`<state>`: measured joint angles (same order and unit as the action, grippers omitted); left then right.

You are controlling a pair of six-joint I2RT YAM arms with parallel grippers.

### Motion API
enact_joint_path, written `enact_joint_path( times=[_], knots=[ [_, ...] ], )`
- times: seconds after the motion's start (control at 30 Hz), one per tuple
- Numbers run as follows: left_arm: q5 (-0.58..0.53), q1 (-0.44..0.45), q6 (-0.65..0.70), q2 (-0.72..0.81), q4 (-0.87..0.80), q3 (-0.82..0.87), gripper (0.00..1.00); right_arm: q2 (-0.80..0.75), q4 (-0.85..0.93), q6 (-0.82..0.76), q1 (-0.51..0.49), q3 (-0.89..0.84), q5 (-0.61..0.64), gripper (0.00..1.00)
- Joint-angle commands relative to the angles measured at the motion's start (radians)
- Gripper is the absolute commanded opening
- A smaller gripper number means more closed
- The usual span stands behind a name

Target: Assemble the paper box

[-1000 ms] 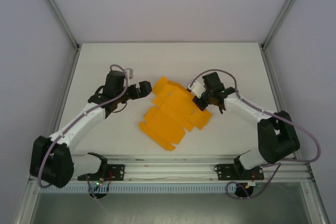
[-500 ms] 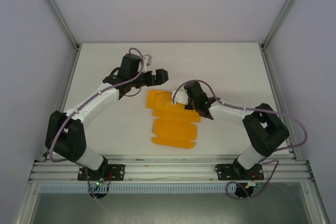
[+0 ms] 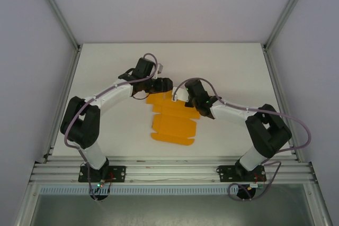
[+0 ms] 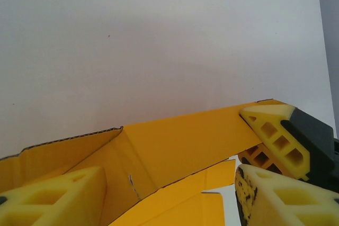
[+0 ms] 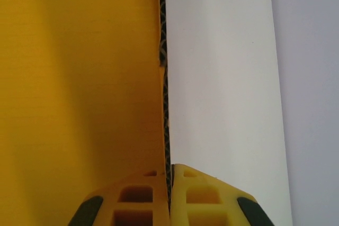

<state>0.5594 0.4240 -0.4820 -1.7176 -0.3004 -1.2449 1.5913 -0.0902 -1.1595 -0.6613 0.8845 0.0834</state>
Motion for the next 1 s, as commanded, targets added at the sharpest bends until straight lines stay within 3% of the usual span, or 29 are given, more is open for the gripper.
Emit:
enact_joint_path(
  times=[0.0, 0.27, 0.53, 0.67, 0.77, 0.83, 0.97],
  knots=[
    [0.012, 0.019, -0.026, -0.015, 0.000, -0.011, 0.65, -0.011, -0.021, 0.039, -0.008, 0.027, -0.007, 0.00],
    [0.144, 0.022, -0.190, -0.034, 0.226, 0.051, 0.56, -0.010, -0.057, 0.081, -0.015, 0.017, -0.014, 0.00],
    [0.113, 0.025, -0.332, -0.054, 0.375, 0.094, 0.30, -0.014, -0.113, 0.094, -0.029, -0.017, -0.057, 0.00],
    [0.049, 0.027, -0.319, -0.044, 0.334, 0.092, 0.18, -0.013, -0.108, 0.098, -0.030, -0.012, -0.026, 0.00],
    [-0.011, 0.027, -0.281, -0.015, 0.277, 0.095, 0.16, -0.029, -0.109, 0.099, -0.030, -0.019, -0.011, 0.00],
    [-0.039, 0.026, -0.246, 0.014, 0.248, 0.107, 0.17, -0.042, -0.108, 0.102, -0.030, -0.026, -0.009, 0.00],
    [-0.133, 0.023, -0.136, 0.139, 0.192, 0.171, 0.65, -0.067, -0.096, 0.104, -0.028, -0.030, 0.027, 0.00]
  ],
)
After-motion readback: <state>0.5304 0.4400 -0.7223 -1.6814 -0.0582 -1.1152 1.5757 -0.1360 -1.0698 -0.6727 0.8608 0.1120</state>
